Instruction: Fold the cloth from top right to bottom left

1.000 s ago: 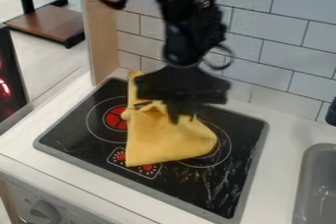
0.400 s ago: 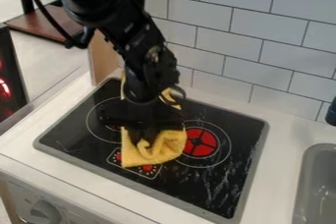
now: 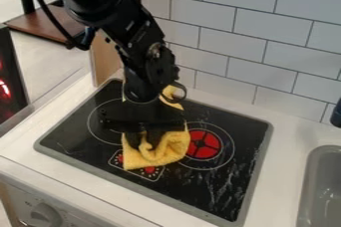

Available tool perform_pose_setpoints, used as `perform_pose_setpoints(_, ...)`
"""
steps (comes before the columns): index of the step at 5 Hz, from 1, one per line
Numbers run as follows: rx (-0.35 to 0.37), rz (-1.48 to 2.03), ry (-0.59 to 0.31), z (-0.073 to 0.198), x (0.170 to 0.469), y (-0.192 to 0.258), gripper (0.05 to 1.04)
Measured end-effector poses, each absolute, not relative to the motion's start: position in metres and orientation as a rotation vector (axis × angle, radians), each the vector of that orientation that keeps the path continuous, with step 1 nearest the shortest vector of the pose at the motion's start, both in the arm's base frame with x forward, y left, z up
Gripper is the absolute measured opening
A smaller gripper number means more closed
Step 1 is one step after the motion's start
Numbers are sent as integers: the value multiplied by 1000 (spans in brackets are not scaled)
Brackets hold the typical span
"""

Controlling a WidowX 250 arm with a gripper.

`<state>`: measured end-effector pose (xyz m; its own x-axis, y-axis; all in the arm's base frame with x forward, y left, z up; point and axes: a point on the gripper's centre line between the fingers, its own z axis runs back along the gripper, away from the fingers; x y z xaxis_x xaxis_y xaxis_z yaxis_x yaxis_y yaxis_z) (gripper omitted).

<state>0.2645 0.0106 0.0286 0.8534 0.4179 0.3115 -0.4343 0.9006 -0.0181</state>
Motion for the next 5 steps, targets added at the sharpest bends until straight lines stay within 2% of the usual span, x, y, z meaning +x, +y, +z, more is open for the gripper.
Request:
perform_pose_setpoints(1, 52, 440, -289, 36, 259, 10, 667)
perform_pose_setpoints(2, 51, 481, -265, 50, 257, 19, 956)
perform_pose_setpoints(3, 42, 496, -264, 61, 256, 22, 1011)
perform_pose_setpoints(5, -10, 529, -314, 94, 254, 26, 999)
